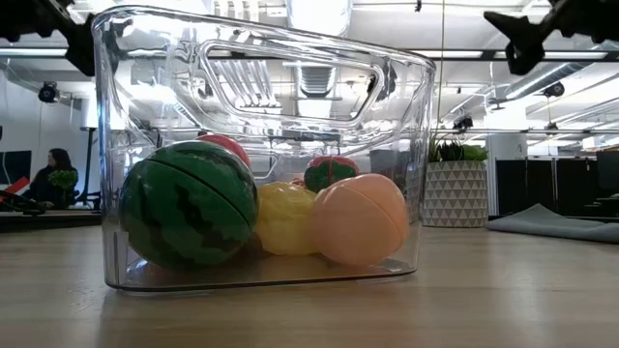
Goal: Pick and placing Produce into tupperware
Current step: Return to Home Position
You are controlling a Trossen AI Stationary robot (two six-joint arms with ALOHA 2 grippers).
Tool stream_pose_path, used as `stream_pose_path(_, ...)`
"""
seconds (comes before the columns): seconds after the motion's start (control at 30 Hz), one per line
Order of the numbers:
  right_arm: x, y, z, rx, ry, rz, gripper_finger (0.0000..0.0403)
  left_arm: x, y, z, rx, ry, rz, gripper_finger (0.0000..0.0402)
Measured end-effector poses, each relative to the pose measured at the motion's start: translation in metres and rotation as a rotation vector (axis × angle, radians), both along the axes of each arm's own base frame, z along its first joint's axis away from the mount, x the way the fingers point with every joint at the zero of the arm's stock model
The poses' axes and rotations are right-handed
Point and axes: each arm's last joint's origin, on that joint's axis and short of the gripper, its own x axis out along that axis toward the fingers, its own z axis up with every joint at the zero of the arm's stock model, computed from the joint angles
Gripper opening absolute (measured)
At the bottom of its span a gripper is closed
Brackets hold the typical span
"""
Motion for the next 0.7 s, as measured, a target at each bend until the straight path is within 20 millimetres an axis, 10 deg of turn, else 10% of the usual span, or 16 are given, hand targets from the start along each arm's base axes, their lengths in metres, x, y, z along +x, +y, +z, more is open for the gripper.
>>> stream_pose_path(0.7,0.002,0.007,-0.073,-0.010,-0.058,0.294,0.0297,0.030,-0.002,-0.073,-0.183,-0.025,0.128,0.0267)
